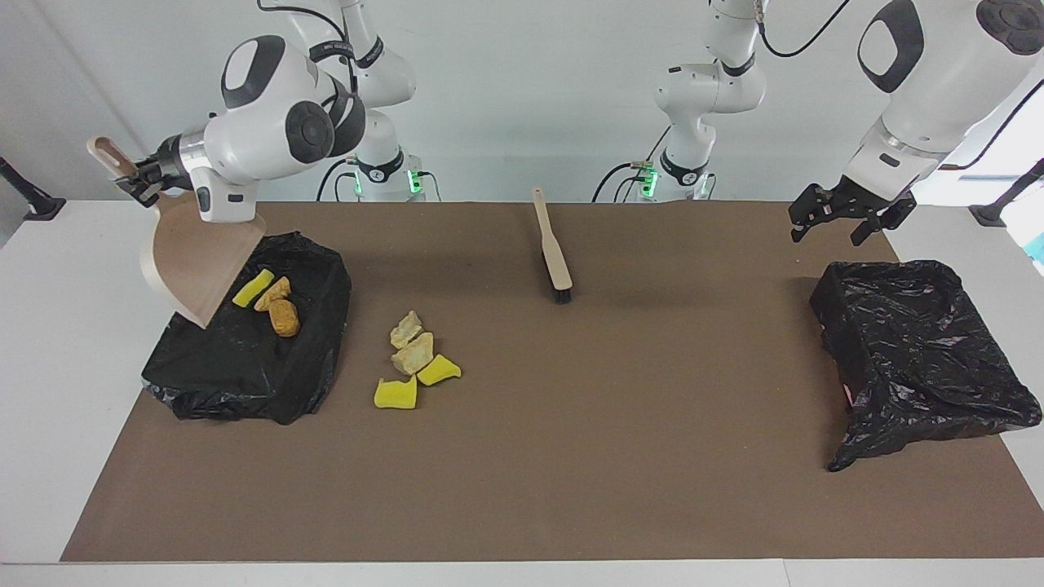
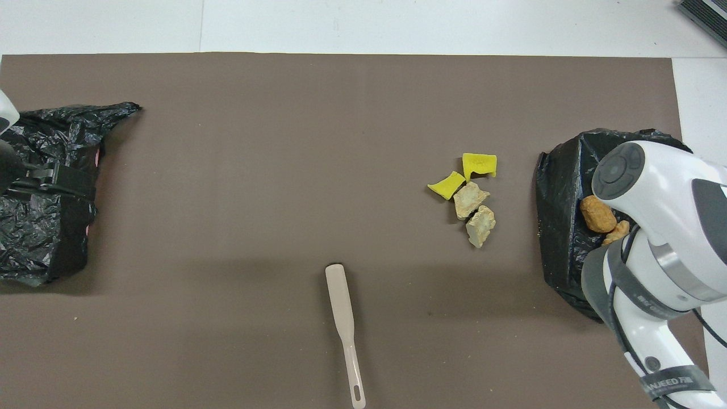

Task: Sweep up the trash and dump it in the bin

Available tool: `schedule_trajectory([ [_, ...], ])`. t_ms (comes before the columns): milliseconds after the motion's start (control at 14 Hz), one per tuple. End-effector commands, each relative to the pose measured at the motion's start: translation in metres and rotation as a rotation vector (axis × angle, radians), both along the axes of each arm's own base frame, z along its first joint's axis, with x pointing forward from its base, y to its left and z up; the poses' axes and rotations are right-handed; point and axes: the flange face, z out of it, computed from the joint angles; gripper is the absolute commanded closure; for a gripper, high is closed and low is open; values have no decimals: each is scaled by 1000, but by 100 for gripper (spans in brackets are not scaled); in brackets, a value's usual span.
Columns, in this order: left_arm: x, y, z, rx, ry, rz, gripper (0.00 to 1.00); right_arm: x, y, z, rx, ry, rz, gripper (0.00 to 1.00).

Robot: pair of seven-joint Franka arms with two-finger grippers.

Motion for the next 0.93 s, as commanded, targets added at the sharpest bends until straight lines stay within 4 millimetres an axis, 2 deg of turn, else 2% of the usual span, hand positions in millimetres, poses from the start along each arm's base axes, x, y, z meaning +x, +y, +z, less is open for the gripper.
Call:
schedule_trajectory([
  [0,-2,4,6,19,3,-16,0,-14,8,38,111,-108,-72,100],
  [143,-4,4,5,19,12,-13,0,-23,20,49,222,-243,-207,100],
  [285,-3,5,6,18,6,-10,0,-30,36,44,304,-364,-341,100],
  [428,-3,5,6,18,6,-8,0,-34,72,41,368,-498,-461,100],
  [570,-4,5,4,18,15,-8,0,-31,97,30,473,-608,-651,100],
  [713,-4,5,5,18,11,-5,0,-19,143,8,516,-689,-766,100],
  [856,-4,5,5,18,9,-8,0,-5,198,-15,572,-763,-843,100],
])
